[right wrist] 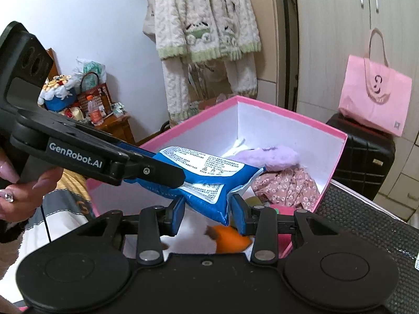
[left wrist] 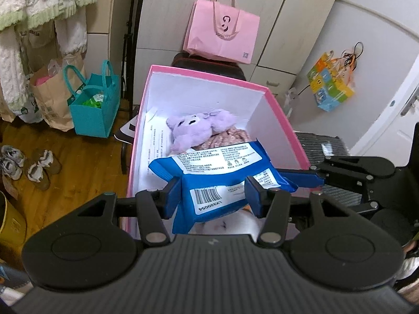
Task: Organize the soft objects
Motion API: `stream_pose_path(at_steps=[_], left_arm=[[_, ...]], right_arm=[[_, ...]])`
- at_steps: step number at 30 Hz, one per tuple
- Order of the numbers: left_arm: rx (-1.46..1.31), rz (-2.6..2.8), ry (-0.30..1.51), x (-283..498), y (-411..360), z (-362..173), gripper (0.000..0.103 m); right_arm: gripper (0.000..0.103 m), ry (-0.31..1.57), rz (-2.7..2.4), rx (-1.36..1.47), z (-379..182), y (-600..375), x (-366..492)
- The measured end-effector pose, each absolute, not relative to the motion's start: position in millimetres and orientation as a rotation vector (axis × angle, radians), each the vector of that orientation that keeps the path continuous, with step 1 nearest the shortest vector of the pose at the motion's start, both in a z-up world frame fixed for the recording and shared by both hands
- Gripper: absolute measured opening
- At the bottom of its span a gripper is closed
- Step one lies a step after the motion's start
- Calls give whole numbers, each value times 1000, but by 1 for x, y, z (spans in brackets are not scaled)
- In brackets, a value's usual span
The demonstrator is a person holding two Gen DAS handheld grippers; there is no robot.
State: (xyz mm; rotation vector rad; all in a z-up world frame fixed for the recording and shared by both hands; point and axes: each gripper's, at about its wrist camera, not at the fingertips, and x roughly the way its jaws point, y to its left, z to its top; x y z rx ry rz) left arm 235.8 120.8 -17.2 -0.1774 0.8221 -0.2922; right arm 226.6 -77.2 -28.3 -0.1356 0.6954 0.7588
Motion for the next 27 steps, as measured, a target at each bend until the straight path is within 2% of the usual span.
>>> stream_pose_path(at_steps=[7, 11, 13, 14, 15, 27], left_arm=[[-82, -258, 793, 243, 113, -22, 51], [-34, -220, 743, 235, 112, -18, 55], [-22, -219, 727, 231, 112, -14, 55], [-24, -219, 723, 228, 112, -12, 56], [-26, -221, 719, 226, 111, -10, 56], [-54, -220, 677, 187, 104, 11, 63]], right_arm=[[47, 729, 772, -121, -39, -77, 244], [48, 729, 773, -163, -42, -71, 246], [54, 723, 762, -178, -40, -71, 242], [62, 721, 756, -181, -39, -72, 240], [65, 718, 750, -179, -38, -76, 239], [66, 625, 701, -92, -10, -128, 202]])
